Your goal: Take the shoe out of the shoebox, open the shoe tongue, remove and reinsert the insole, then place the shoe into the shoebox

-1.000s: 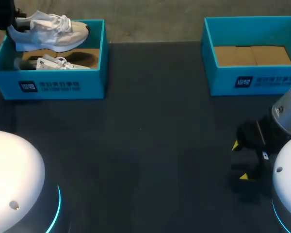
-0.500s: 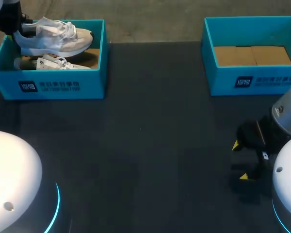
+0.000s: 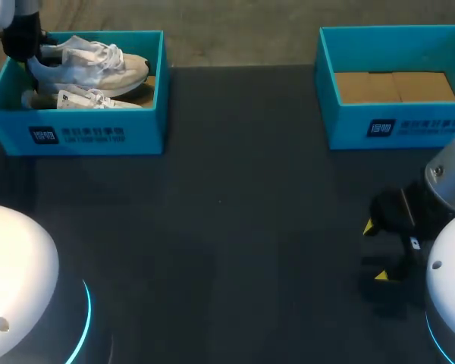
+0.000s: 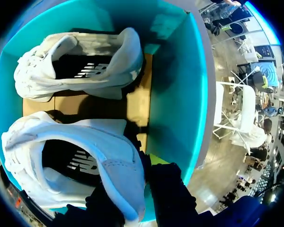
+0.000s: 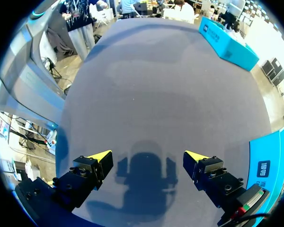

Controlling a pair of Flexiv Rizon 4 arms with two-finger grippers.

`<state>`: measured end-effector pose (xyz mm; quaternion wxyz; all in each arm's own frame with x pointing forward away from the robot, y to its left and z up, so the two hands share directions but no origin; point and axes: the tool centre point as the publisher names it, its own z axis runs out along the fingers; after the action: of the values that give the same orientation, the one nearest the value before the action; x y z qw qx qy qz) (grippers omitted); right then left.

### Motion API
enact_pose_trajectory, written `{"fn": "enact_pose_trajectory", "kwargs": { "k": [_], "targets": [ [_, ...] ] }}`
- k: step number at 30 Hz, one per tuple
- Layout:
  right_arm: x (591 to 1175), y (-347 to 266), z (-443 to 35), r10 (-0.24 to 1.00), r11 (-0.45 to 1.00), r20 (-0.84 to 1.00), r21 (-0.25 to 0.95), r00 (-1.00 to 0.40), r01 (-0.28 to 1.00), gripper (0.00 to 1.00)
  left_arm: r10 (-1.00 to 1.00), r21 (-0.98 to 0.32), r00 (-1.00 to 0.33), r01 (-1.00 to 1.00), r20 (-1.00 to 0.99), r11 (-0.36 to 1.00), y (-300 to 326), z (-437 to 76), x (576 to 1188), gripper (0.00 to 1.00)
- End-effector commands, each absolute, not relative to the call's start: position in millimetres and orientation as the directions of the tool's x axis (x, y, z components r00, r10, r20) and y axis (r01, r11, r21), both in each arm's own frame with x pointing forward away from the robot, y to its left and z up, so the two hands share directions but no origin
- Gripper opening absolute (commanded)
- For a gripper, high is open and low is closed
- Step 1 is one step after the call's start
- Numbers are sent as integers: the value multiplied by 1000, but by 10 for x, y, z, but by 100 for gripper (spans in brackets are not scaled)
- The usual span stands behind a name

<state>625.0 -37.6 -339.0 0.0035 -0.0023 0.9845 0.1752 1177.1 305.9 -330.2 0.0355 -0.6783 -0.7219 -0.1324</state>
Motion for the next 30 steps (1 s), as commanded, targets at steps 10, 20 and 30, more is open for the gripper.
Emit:
{"fn": "enact_pose_trajectory", "kwargs": {
  "k": [10,20,30],
  "targets": [
    [6231,-368,-3389,-1,940,-11,340,-1000,-4,100,970,113,-68,993,234,42,3044,-3466,11885,0],
    [6231,-368,-3389,-1,940,-11,340,-1000,-4,100,974,89,-59,995,216,41,3007,-3571,11891,0],
    [6231,-368,-3389,-1,940,-11,340,-1000,-4,100,976,88,-52,996,212,34,2961,-3576,11854,36]
  ]
}}
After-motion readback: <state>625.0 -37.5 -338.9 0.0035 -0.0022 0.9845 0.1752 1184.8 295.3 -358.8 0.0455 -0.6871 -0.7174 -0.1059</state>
